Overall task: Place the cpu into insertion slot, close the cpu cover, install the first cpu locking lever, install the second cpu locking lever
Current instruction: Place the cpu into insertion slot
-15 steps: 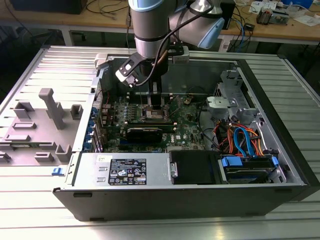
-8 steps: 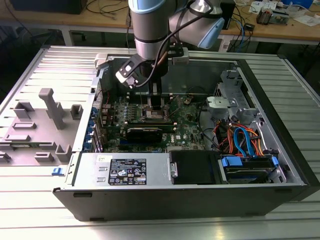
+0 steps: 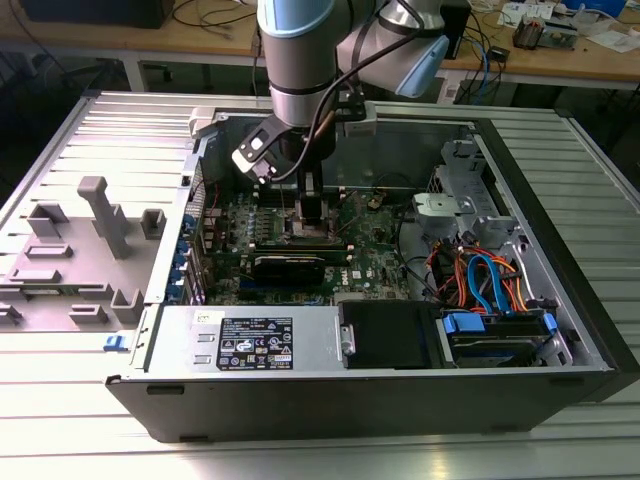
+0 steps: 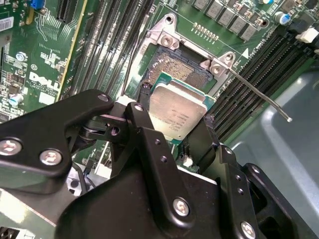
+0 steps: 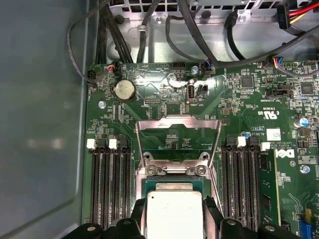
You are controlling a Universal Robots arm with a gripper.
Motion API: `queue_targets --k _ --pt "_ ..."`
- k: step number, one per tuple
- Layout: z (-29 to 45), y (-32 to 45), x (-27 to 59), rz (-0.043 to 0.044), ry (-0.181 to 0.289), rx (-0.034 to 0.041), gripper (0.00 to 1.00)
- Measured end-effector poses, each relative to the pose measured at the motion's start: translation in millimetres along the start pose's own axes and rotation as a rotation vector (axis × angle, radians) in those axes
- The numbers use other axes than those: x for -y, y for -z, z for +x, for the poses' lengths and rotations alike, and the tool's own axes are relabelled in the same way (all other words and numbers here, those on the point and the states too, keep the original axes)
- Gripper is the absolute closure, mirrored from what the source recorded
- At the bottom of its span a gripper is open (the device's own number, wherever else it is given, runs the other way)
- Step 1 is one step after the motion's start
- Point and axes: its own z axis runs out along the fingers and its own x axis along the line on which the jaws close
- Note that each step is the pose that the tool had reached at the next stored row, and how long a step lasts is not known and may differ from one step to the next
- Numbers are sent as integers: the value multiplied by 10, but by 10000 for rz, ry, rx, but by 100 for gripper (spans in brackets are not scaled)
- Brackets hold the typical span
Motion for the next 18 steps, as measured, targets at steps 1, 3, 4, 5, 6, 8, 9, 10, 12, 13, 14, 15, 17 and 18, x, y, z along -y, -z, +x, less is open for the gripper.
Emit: queue_targets --k 1,3,4,5,6,8,9,10,12,13,14,15,17,18 --pt "-9 -9 1 -8 2 -3 45" --pt "-18 -13 3 -13 -1 -3 45" --pt "-19 -12 2 -12 0 -2 45" --pt "-55 -12 2 -13 1 -2 45" --pt "-91 -11 2 -12 1 -2 45" --pt "-92 -11 2 -12 1 -2 45" --pt "-94 -11 2 -12 1 -2 45" --pt "-96 -10 2 -12 1 -1 45" --pt "-106 -10 2 -12 1 -2 45" --pt "-114 -10 2 -12 1 -2 45" --pt "-115 -10 2 -12 1 -2 45" --pt "-115 -10 2 -12 1 -2 45" --pt "-115 -10 2 -12 1 -2 45" --pt "-116 -10 2 -12 1 -2 45"
